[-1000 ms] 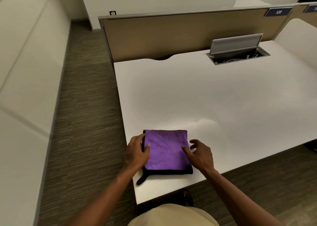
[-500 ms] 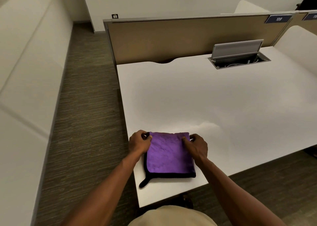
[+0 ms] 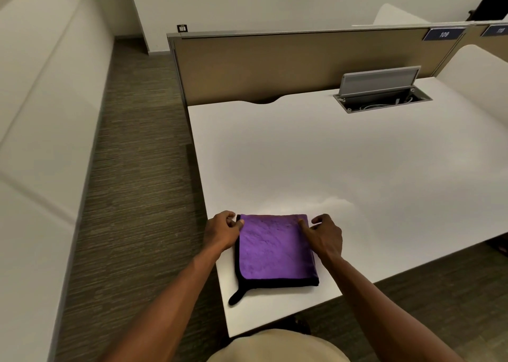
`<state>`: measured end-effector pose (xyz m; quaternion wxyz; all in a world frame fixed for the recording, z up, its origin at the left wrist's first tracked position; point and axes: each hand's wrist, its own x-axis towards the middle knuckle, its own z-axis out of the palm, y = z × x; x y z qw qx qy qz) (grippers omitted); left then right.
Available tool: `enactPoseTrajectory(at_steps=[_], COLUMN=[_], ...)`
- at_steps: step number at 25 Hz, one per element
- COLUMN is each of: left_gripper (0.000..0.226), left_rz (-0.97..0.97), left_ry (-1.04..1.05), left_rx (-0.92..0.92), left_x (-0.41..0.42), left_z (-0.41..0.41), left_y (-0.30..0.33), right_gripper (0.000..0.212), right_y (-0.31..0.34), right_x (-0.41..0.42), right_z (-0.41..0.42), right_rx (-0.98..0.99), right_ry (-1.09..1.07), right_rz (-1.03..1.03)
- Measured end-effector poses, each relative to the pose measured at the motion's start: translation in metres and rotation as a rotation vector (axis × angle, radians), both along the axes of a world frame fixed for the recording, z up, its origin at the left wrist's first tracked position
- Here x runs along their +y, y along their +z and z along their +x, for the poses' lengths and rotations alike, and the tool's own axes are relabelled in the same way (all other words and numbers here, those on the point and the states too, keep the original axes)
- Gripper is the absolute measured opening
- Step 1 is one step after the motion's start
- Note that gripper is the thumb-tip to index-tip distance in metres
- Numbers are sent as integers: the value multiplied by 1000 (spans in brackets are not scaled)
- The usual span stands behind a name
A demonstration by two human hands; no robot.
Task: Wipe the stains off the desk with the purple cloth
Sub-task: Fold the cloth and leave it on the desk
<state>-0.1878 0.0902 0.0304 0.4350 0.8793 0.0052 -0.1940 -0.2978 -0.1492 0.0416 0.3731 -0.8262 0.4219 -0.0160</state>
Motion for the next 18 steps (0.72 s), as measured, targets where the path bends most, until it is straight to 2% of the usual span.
enactPoseTrajectory(at_steps=[3, 6, 10, 14, 18], left_gripper=[36, 30, 26, 24, 15], left_rz=[41, 20, -15, -35, -240], left_ry=[-75, -51, -52, -13, 123], left_rx=[11, 38, 39, 84, 149], left_x=[-1, -1, 0, 5, 11], left_z=[2, 2, -2, 5, 13], left_y=[1, 1, 3, 12, 27], right_gripper=[39, 29, 14, 12, 9], right_y=[3, 7, 11, 20, 33], right_x=[1, 5, 3, -6, -11], right_z=[-4, 0, 7, 22, 47], right_rx=[90, 124, 39, -9, -74], right_ry=[22, 61, 120, 186, 265], right_rz=[10, 79, 166, 279, 366])
